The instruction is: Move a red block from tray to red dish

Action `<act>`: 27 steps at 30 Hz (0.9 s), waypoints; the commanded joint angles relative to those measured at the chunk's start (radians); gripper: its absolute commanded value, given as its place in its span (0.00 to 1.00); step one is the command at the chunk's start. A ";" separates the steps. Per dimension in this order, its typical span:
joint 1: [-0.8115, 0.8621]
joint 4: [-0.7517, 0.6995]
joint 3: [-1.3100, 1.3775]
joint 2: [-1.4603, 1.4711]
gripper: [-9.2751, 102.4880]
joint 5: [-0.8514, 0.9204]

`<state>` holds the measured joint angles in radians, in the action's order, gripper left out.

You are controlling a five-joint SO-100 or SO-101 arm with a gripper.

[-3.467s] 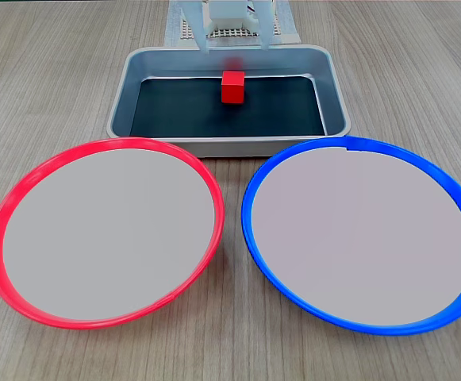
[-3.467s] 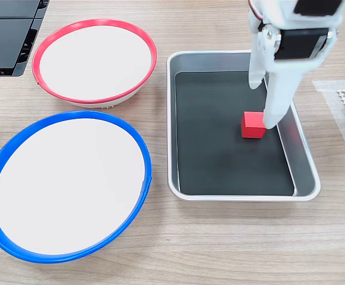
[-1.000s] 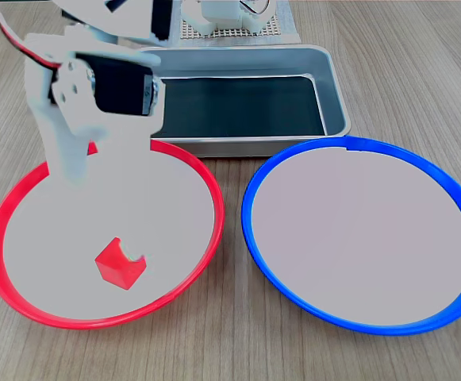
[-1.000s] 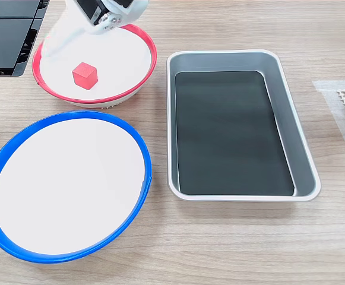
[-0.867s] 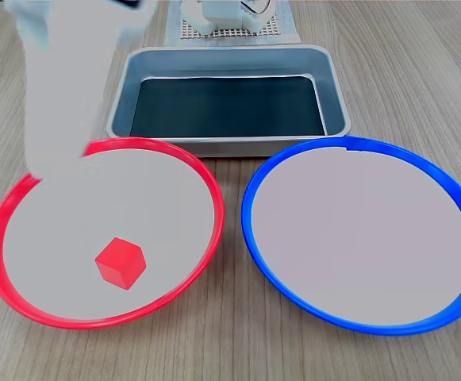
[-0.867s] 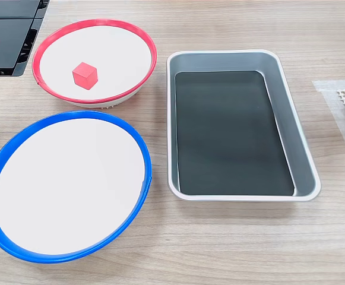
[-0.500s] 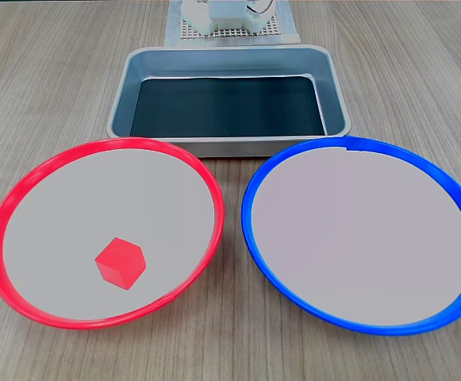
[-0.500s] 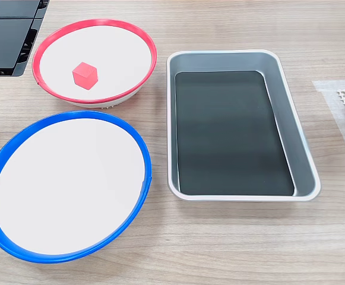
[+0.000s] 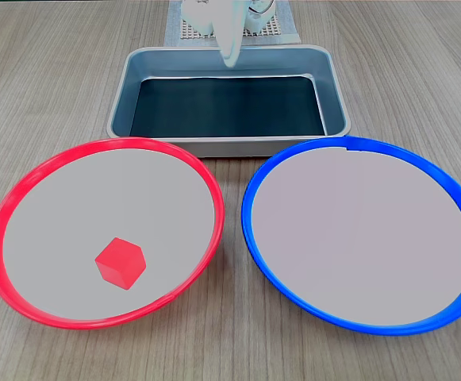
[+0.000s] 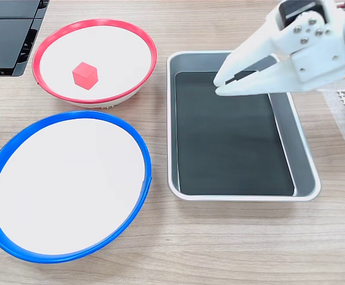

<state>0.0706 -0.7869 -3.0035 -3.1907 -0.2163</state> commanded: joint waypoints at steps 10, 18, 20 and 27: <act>0.021 -0.218 -0.020 -0.137 0.08 0.008; 0.018 -0.218 -0.020 -0.137 0.08 0.011; 0.018 -0.218 -0.020 -0.137 0.08 0.011; 0.018 -0.218 -0.020 -0.137 0.08 0.011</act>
<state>0.0828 -1.0032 -3.0235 -3.3042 -0.2040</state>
